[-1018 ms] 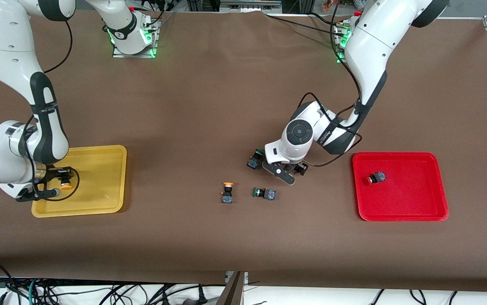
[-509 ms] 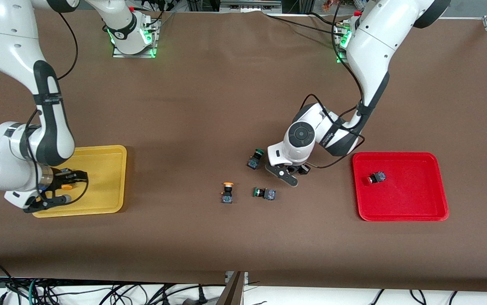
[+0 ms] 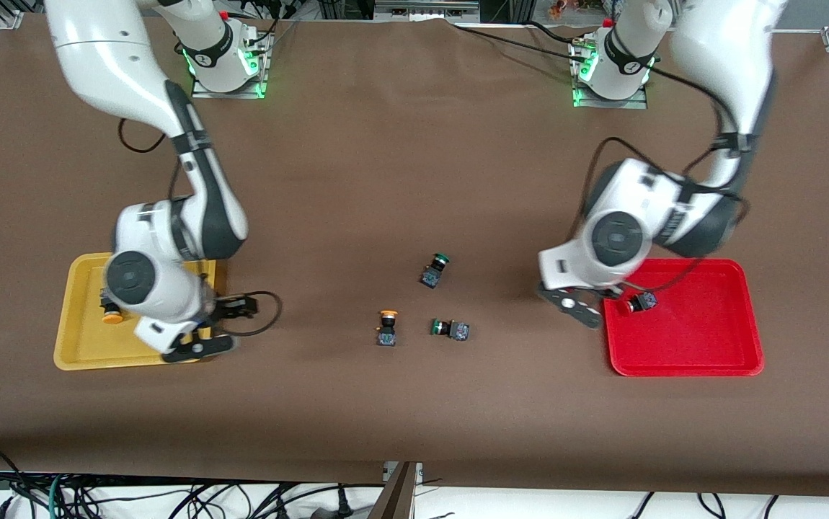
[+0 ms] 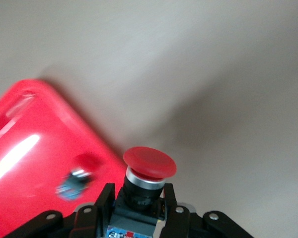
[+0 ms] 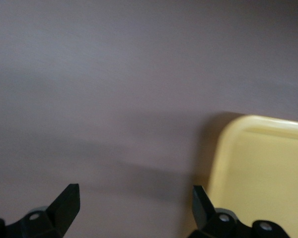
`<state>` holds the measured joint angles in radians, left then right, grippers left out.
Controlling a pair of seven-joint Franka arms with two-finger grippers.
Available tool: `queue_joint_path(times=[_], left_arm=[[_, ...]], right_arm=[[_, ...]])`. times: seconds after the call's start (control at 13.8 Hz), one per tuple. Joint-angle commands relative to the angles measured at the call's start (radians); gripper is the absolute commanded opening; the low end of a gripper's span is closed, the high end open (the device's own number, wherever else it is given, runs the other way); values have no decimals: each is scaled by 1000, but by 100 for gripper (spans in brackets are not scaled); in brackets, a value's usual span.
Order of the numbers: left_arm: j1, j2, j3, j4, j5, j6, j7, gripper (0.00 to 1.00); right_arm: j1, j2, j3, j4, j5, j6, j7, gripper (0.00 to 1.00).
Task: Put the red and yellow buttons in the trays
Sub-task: 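Carry the red button to the red tray while the right gripper descends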
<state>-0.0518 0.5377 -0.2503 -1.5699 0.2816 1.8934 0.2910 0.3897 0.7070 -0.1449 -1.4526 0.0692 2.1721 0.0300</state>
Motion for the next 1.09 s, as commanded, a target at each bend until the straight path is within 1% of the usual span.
queue_joint_path(times=[0.0, 0.15, 0.36, 0.51, 0.58, 0.65, 0.73, 0.8, 0.87, 1.02], left_arm=[[143, -1, -15, -24, 19, 12, 256, 0], [220, 31, -15, -25, 17, 48, 391, 0], [326, 96, -15, -38, 21, 159, 554, 1], [349, 125, -15, -39, 19, 203, 628, 3], [354, 136, -15, -41, 19, 213, 629, 3], [357, 142, -15, -41, 19, 216, 631, 6], [357, 143, -15, -41, 19, 216, 631, 12], [356, 142, -15, -41, 19, 216, 637, 49], [357, 139, -17, -39, 22, 214, 658, 99], [352, 110, -23, -30, 13, 205, 689, 100]], right_arm=[[85, 20, -10, 6, 6, 89, 140, 100], [139, 35, -8, 6, 6, 181, 223, 100], [205, 69, -10, 8, 3, 300, 255, 100], [245, 103, -10, 8, 4, 423, 258, 100], [256, 118, -8, 8, 6, 469, 258, 100], [267, 129, -10, 11, 6, 501, 266, 100], [282, 146, -10, 21, 4, 517, 290, 100], [300, 163, -10, 40, 3, 526, 322, 100], [311, 186, -12, 67, 1, 531, 361, 100], [324, 230, -12, 116, -2, 532, 407, 100]])
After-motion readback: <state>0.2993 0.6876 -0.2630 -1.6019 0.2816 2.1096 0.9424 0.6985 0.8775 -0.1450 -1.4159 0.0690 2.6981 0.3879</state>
